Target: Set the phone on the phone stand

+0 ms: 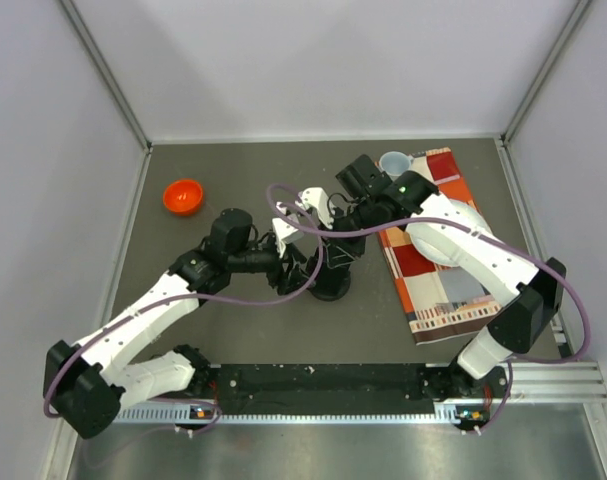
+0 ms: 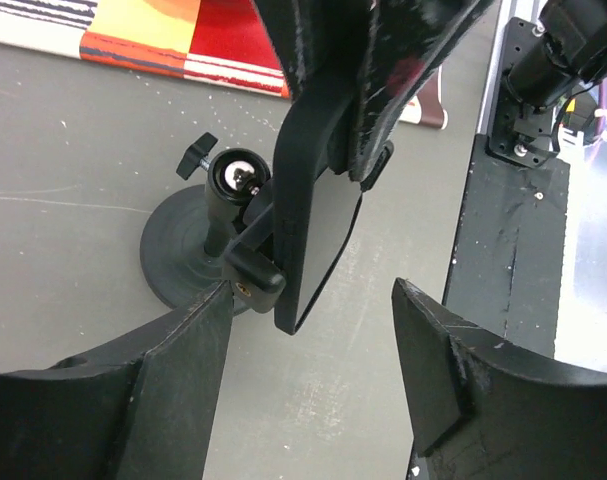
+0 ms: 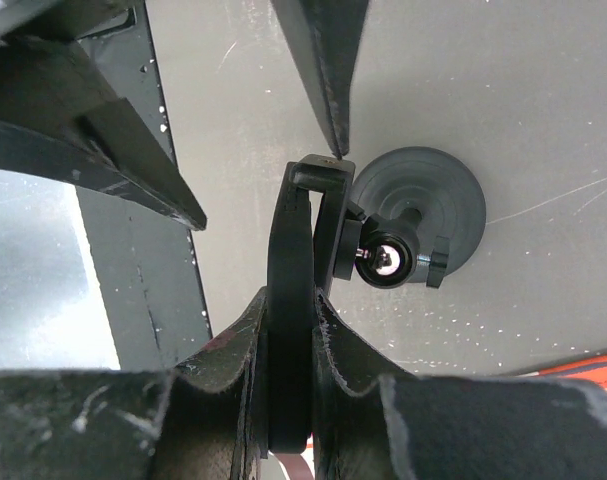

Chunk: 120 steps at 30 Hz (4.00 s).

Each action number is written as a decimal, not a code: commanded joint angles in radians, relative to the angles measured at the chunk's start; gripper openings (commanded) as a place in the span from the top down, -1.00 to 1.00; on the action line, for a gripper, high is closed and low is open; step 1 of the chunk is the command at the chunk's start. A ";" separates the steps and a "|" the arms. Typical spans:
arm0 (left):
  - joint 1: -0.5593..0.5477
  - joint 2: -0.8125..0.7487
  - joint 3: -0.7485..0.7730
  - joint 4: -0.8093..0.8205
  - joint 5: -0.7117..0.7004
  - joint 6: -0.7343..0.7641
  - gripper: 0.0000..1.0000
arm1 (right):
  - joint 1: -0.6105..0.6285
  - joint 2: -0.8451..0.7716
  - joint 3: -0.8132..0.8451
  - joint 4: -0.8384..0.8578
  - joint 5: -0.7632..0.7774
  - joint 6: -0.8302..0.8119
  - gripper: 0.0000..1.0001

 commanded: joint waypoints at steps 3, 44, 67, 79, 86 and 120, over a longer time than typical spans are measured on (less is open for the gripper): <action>0.005 0.043 0.005 0.064 0.001 0.074 -0.47 | 0.001 0.009 0.063 -0.010 -0.116 -0.005 1.00; 0.011 0.180 0.142 -0.122 -0.012 -0.102 1.00 | 0.137 -0.039 -0.094 0.200 0.562 0.056 1.00; 0.023 -0.121 0.005 -0.022 -0.147 -0.249 -0.01 | 0.087 -0.029 -0.079 0.165 0.188 0.013 1.00; 0.034 -0.314 -0.013 -0.222 -0.509 -0.357 -0.39 | 0.047 0.024 -0.025 0.097 0.085 -0.103 1.00; 0.034 -0.391 -0.032 -0.236 -0.714 -0.410 -0.45 | 0.047 0.106 0.082 0.060 0.113 -0.113 0.69; 0.037 -0.252 0.000 -0.022 -0.290 -0.364 -0.35 | -0.064 -0.712 -0.991 1.300 0.123 0.842 -0.31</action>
